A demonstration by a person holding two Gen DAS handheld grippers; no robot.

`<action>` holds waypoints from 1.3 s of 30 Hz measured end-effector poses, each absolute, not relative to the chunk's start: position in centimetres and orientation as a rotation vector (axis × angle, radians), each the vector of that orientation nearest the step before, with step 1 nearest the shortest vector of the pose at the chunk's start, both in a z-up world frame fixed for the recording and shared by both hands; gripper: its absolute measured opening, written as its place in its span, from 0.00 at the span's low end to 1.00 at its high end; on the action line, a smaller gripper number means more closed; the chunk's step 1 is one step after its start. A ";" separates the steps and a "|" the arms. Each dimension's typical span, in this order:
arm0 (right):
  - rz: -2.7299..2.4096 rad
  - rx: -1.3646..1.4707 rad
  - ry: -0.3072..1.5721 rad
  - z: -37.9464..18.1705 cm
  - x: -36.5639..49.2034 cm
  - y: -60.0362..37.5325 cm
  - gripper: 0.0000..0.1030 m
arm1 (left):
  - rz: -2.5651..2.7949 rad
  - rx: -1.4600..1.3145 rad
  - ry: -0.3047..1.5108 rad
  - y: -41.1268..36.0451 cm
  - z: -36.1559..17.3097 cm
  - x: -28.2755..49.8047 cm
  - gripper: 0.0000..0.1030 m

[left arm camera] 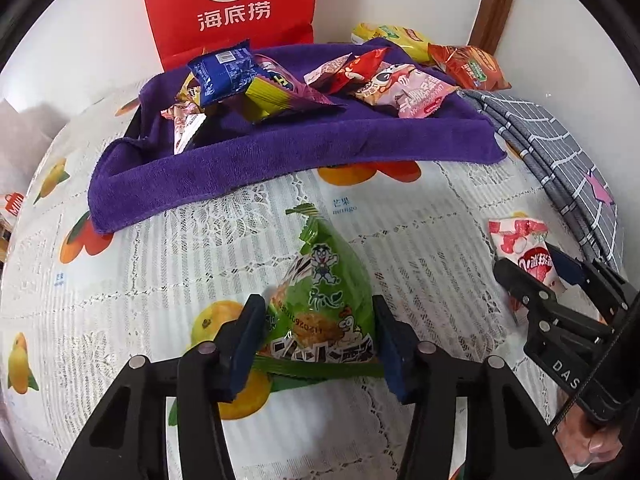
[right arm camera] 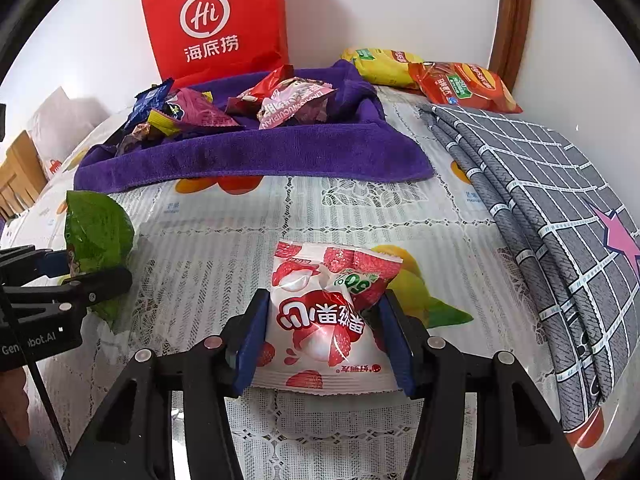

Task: Organize snacks
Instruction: 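Grasp the pink strawberry candy bag with the right tool while the left tool grasps the green triangular bag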

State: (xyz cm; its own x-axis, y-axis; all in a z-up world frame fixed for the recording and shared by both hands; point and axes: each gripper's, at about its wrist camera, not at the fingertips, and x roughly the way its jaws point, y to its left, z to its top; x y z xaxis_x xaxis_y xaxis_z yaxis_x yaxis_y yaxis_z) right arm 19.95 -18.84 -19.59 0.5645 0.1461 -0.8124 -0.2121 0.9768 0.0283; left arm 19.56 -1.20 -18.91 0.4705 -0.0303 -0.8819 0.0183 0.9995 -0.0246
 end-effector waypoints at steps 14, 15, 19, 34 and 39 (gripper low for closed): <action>0.206 -0.083 0.951 -19.6 20.0 -18.6 0.52 | -0.004 -0.052 1.065 -1.3 -19.3 17.8 0.48; 0.207 -0.084 0.951 -19.7 20.0 -18.6 0.53 | 0.002 -0.036 1.060 -1.6 -19.3 17.9 0.48; 0.210 -0.082 0.952 -19.6 20.1 -18.8 0.53 | 0.044 -0.026 1.061 -2.1 -19.3 18.0 0.48; 0.218 -0.074 0.957 -19.5 20.1 -18.9 0.53 | 0.145 -0.067 1.056 -2.7 -19.2 18.0 0.48; 0.224 -0.064 0.962 -19.3 20.0 -19.1 0.53 | 0.162 -0.090 1.038 -2.6 -19.0 17.7 0.47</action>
State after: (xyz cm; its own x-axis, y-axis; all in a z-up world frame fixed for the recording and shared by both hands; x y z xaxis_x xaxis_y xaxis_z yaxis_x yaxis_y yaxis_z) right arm 20.05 -19.12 -19.29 0.5506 0.1608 -0.8191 -0.2173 0.9751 0.0454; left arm 17.65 -2.64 -18.96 0.4973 0.0916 -0.8627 -0.1763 0.9843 0.0028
